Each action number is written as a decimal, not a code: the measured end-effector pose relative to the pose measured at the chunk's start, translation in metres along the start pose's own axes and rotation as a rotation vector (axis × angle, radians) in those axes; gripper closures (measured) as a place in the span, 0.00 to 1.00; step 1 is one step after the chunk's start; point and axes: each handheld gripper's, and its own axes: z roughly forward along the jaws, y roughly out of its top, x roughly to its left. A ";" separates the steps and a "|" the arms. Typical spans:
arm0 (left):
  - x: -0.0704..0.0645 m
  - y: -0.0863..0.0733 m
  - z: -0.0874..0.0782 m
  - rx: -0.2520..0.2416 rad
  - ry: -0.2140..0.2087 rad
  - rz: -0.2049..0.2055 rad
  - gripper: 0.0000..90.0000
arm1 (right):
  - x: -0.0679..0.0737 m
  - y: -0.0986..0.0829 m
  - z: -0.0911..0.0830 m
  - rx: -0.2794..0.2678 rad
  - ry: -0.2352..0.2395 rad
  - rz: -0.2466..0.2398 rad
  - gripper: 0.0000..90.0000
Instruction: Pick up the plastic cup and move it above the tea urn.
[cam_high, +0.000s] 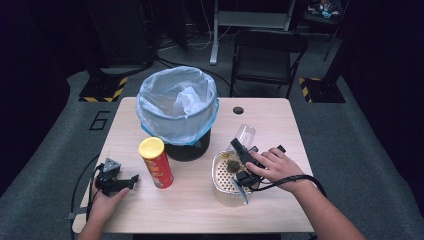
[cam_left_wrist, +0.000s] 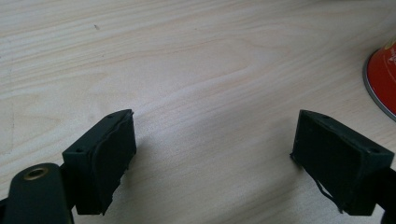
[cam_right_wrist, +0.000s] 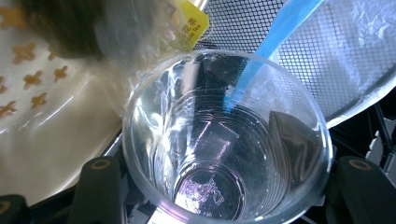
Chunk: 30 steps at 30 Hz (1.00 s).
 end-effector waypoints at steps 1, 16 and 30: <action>0.000 0.000 0.000 0.001 0.001 0.004 0.15 | -0.001 0.000 -0.001 0.000 -0.008 -0.014 0.41; 0.000 0.000 0.000 0.000 0.000 0.002 0.15 | -0.004 -0.002 -0.005 -0.014 -0.006 0.002 0.40; 0.000 0.000 0.000 0.001 0.001 0.003 0.15 | -0.006 -0.006 -0.009 -0.025 -0.010 0.024 0.40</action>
